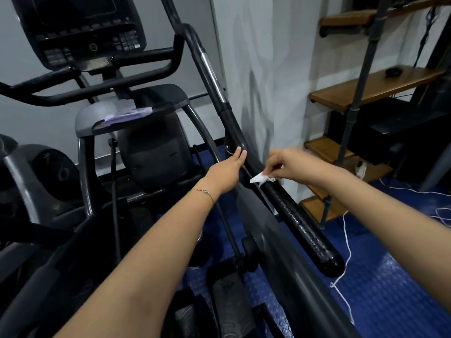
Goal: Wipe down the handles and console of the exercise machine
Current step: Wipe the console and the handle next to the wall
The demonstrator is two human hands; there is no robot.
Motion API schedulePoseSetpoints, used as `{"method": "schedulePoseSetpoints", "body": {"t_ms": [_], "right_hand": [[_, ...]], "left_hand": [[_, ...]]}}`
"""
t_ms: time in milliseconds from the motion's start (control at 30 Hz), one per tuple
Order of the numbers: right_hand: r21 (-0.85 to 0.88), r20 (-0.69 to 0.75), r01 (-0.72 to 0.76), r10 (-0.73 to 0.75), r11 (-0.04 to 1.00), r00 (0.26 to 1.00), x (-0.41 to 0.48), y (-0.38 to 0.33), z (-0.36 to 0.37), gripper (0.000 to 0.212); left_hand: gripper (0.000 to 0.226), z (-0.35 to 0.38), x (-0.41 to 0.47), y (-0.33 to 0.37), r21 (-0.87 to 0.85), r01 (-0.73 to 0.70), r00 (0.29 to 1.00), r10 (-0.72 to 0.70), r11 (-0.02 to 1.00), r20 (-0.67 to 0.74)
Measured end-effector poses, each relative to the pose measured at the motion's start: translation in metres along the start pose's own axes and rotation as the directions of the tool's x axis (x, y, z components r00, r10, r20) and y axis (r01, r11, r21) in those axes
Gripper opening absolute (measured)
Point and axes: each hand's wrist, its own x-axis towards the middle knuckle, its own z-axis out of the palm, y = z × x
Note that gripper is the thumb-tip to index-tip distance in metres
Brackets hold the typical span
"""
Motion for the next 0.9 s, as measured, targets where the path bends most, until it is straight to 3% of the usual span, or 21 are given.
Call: {"method": "schedulePoseSetpoints", "body": {"t_ms": [100, 267, 333, 500, 667, 833, 900], "right_hand": [[0.106, 0.028, -0.005, 0.002, 0.994, 1.000, -0.020, 0.007, -0.002, 0.012], [0.158, -0.048, -0.057, 0.065, 0.986, 0.997, -0.016, 0.005, 0.004, 0.009], [0.107, -0.051, -0.044, 0.049, 0.993, 0.997, -0.020, 0.002, 0.003, 0.010], [-0.030, 0.164, 0.014, -0.009, 0.999, 0.986, -0.029, -0.010, -0.012, 0.014], [-0.218, 0.040, 0.019, -0.010, 0.976, 0.999, -0.009, -0.019, 0.001, 0.019], [-0.313, 0.300, 0.075, 0.023, 0.947, 0.954, -0.017, -0.032, 0.001, 0.017], [-0.373, 0.289, 0.076, 0.039, 0.925, 0.956, -0.010, -0.038, 0.005, 0.016]], "left_hand": [[0.081, 0.004, 0.005, -0.002, -0.022, -0.004, 1.000, 0.004, 1.000, 0.005], [0.083, 0.008, 0.006, -0.002, -0.086, 0.007, 1.000, -0.006, 0.996, 0.009], [0.083, 0.008, 0.006, -0.001, -0.085, 0.006, 1.000, -0.006, 0.996, 0.010], [0.085, 0.010, 0.008, -0.003, -0.089, -0.001, 1.000, 0.002, 0.996, 0.014], [0.087, 0.013, 0.009, -0.004, -0.101, 0.012, 1.000, -0.011, 0.995, 0.011], [0.086, 0.008, 0.006, -0.003, -0.102, 0.011, 1.000, -0.010, 0.995, 0.018], [0.086, 0.008, 0.005, -0.002, -0.108, 0.012, 1.000, -0.011, 0.994, 0.010]]}}
